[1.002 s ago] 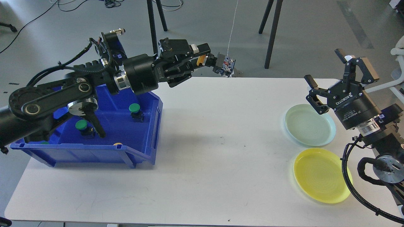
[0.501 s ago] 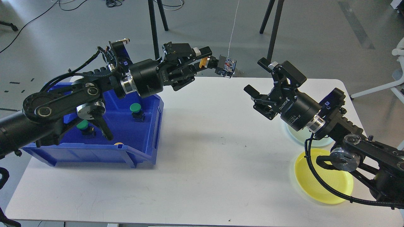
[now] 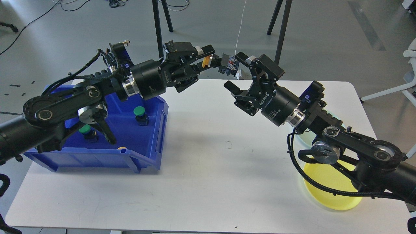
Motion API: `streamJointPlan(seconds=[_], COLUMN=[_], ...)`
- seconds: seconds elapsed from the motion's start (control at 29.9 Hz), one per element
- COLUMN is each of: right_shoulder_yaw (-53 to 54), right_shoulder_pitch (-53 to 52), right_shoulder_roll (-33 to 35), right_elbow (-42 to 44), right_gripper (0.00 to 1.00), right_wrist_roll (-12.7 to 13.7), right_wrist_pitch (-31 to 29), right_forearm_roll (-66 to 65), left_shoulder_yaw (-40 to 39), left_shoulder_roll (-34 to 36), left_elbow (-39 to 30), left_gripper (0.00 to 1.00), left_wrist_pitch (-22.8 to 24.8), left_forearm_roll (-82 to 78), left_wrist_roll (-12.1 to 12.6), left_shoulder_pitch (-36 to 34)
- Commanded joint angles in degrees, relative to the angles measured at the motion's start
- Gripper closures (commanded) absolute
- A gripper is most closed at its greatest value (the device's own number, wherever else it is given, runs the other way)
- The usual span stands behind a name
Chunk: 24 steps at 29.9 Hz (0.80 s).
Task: Pass button and place on color plate
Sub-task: 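Move the right gripper up to the button held by the left gripper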
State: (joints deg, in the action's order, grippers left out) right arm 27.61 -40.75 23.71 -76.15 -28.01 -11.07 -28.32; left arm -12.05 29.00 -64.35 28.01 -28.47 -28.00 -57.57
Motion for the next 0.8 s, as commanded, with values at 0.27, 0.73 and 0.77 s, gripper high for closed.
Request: streamJointPlan(seconds=[0.27, 0.73, 0.77], right_shoulder_yaw=[0.0, 0.0, 0.0], right_shoulder_pitch=[-1.1, -1.6, -1.6], right_shoulder_roll=[-0.7, -2.5, -2.9], right_elbow=[0.0, 2.3, 2.6], right_gripper=[0.28, 0.44, 0.44], right_wrist_roll=[0.0, 0.0, 0.0], right_wrist_pitch=[0.1, 1.8, 1.8], right_forearm_roll=[-0.5, -0.5, -0.5], left_shoulder_yaw=[-0.1, -0.8, -0.8], left_shoulder_roll=[0.0, -0.2, -0.2], left_elbow=[1.2, 2.0, 2.0], left_gripper=[0.88, 0.88, 0.88], left_wrist_pitch=[0.0, 0.0, 0.0], left_forearm_roll=[0.1, 0.1, 0.1], left_wrist_roll=[0.0, 0.0, 0.0], left_shoulder_pitch=[0.0, 0.1, 0.1])
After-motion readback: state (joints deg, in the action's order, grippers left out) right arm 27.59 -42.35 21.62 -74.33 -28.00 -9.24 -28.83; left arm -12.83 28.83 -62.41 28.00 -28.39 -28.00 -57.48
